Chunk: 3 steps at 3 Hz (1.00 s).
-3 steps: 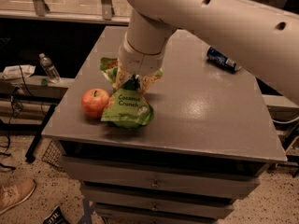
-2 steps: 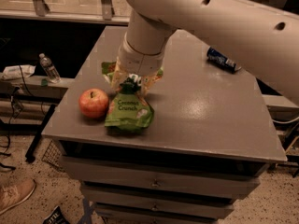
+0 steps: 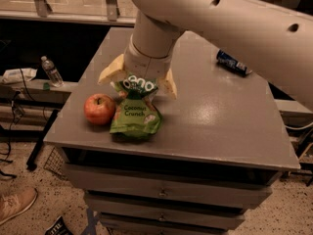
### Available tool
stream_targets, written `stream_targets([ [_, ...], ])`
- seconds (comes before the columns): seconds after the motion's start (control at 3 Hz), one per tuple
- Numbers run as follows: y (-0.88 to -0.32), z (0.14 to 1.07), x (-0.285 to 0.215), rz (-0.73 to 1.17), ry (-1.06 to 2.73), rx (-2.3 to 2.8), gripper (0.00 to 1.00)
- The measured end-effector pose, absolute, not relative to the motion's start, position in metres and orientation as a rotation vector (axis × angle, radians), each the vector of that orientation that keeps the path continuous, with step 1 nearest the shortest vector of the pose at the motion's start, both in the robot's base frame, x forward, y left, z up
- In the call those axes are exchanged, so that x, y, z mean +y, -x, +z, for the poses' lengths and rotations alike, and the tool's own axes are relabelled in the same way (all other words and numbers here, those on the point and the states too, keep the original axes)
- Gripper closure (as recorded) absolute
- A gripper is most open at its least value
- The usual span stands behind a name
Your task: Move green rice chip bag near apple
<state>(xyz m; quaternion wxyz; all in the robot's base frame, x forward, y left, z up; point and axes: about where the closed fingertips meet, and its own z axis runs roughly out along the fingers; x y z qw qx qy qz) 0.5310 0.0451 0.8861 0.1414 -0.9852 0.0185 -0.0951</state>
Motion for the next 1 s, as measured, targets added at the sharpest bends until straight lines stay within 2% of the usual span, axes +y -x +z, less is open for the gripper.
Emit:
stream_targets([
  [0.33, -0.533, 0.889, 0.005, -0.307, 2.884, 0.213, 0.0],
  [1.0, -0.535, 0.897, -0.122, -0.383, 2.911, 0.663, 0.0],
])
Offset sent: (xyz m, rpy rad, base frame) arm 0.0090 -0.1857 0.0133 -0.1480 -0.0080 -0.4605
